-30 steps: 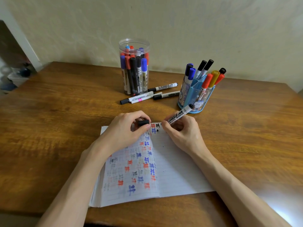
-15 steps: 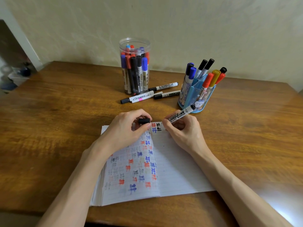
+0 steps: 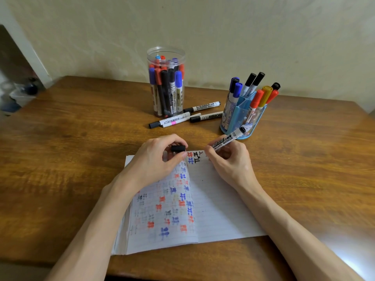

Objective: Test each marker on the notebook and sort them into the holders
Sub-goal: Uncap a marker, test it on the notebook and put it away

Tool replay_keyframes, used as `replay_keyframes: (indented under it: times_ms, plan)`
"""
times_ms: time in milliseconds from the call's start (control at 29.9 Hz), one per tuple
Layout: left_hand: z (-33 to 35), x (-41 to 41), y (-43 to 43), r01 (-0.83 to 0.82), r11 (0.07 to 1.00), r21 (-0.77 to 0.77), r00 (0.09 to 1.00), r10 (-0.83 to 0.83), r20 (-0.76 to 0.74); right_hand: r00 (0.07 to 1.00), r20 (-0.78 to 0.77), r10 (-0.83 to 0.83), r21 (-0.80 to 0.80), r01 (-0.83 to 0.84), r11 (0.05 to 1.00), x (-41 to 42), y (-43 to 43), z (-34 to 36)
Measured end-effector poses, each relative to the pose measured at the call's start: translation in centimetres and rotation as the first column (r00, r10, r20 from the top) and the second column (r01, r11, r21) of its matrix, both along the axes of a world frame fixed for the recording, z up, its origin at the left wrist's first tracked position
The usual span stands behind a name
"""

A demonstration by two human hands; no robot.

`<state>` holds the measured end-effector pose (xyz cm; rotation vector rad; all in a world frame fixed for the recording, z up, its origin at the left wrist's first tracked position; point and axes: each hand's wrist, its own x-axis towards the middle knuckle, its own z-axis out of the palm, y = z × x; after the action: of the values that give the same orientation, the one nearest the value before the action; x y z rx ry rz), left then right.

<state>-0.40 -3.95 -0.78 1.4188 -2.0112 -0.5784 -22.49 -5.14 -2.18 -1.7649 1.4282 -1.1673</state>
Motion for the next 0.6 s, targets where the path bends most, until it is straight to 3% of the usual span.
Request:
replay_keyframes:
  times_ms: [301, 401, 535, 602]
  plan:
    - [0.0, 0.0, -0.1, 0.017, 1.000, -0.012, 1.000, -0.017, -0.022, 0.999, -0.019, 0.049, 0.056, -0.048, 0.997, 0.1, 0.2, 0.3]
    - [0.3, 0.0, 0.1, 0.023, 1.000, 0.001, 0.999, -0.022, -0.044, 0.995, 0.097, 0.032, 0.044, -0.037, 0.998, 0.0, 0.1, 0.5]
    - [0.8, -0.3, 0.3, 0.020, 1.000, 0.011, 0.991, -0.018, -0.133, 0.923, 0.381, 0.046, 0.098, -0.090, 0.991, -0.6, 0.3, 1.1]
    - [1.1, -0.4, 0.5, 0.018, 1.000, 0.007, 0.985, -0.017, -0.171, 0.902, 0.427, 0.064, 0.112, -0.123, 0.986, -0.7, 0.3, 1.2]
